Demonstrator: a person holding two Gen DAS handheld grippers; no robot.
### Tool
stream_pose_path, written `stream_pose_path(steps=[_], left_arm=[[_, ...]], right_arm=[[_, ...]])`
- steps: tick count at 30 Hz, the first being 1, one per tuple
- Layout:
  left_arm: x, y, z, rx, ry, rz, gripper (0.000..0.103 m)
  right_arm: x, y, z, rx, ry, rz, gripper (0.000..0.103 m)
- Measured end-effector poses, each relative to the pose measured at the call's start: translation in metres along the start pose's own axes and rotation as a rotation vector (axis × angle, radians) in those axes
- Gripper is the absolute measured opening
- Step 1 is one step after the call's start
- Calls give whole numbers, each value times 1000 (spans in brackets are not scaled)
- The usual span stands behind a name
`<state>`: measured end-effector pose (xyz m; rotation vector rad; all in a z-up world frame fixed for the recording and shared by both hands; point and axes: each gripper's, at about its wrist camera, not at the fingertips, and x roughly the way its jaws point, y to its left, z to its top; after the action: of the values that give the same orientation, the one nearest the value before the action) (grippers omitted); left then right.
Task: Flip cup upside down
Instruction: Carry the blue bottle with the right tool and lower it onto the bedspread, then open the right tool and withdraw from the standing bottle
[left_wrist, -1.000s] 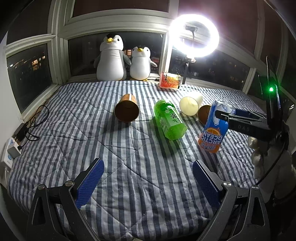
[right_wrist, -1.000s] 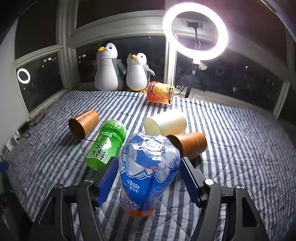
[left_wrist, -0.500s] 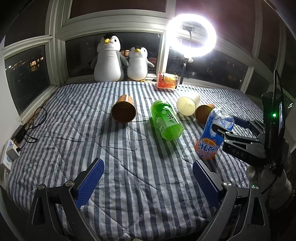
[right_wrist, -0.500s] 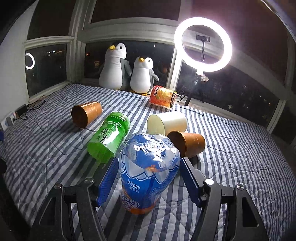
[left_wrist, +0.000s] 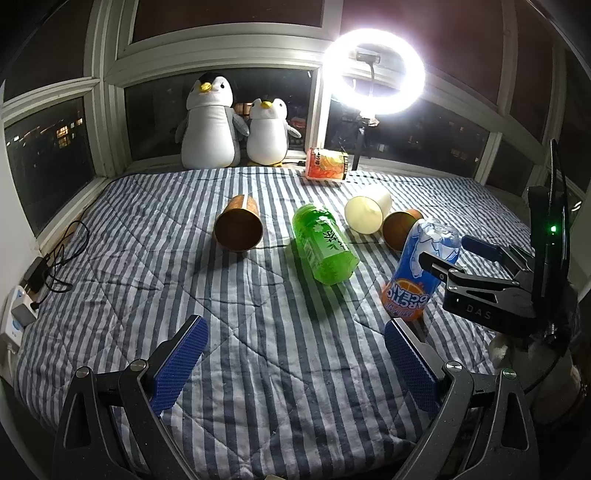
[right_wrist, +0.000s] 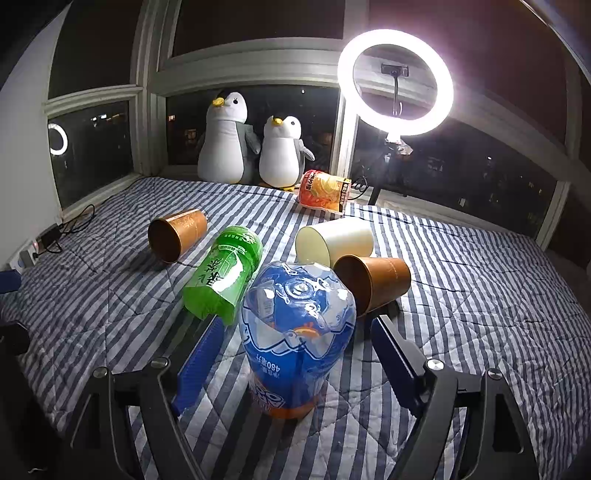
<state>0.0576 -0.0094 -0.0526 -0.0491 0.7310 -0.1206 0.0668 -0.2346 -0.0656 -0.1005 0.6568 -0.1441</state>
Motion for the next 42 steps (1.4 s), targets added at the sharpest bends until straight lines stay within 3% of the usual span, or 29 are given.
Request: stream_pose_path(steps=[18,30,42], left_arm=[[-4,-20,14,48,-68,-29,98],[-12,-27,17,72,-104,-26,100],[-28,-17,14,38,-166,25,102]], right_arm=[[-39,-8,-5,72,-19,-15,85],[-58,2,-17,122,35,27,87],[-89,19,-28,158,7,24,89]])
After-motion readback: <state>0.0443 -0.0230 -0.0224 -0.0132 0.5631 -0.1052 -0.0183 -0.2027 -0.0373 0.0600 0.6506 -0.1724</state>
